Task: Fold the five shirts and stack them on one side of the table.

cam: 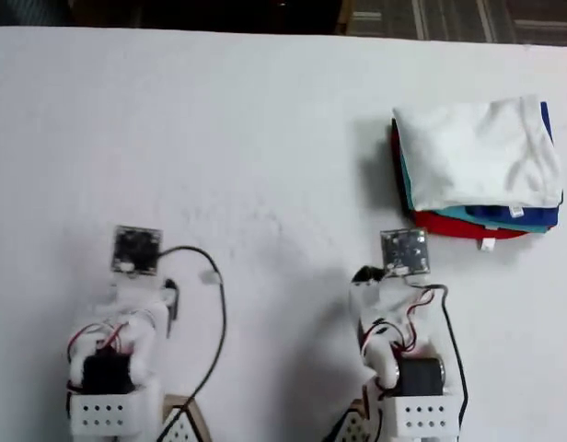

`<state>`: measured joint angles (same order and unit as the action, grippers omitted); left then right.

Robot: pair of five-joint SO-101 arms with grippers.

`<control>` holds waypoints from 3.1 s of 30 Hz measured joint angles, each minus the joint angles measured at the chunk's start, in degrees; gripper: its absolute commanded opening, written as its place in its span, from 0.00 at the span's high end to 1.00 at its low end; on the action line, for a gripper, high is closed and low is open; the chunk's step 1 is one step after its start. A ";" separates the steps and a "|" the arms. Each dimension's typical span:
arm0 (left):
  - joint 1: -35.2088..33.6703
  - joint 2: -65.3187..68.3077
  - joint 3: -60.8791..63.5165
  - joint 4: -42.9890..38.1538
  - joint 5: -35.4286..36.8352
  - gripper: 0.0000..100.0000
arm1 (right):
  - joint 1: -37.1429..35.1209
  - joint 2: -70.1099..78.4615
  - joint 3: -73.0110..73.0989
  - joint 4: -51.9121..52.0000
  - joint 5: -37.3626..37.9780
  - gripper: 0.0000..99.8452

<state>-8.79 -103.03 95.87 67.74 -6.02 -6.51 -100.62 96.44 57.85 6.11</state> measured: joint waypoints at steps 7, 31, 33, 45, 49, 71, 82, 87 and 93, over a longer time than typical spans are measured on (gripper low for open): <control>2.11 0.00 0.00 5.63 0.00 0.87 | -0.79 0.00 0.00 13.01 0.00 0.98; 9.41 0.00 0.00 5.71 0.00 0.87 | 0.88 -1.93 0.00 14.86 0.00 0.98; 10.90 0.00 0.00 5.71 0.00 0.87 | 0.97 -1.93 0.00 14.86 0.00 0.98; 10.99 0.00 0.00 5.71 0.00 0.87 | 0.97 -1.93 0.00 14.86 0.00 0.98; 10.99 0.00 0.00 5.71 0.00 0.87 | 0.97 -1.93 0.00 14.86 0.00 0.98; 10.99 0.00 0.00 5.80 0.00 0.87 | 0.97 -1.93 0.00 14.86 0.00 0.98; 10.99 0.00 0.00 5.80 0.00 0.87 | 0.97 -1.93 0.00 14.86 0.00 0.98; 10.99 0.00 0.00 5.80 0.00 0.87 | 0.97 -1.93 0.00 14.86 0.00 0.98; 10.99 0.00 0.00 5.80 0.00 0.87 | 0.97 -1.93 0.00 14.86 0.00 0.98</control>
<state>2.20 -103.03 95.87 73.54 -6.02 -5.54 -102.55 96.44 72.70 6.11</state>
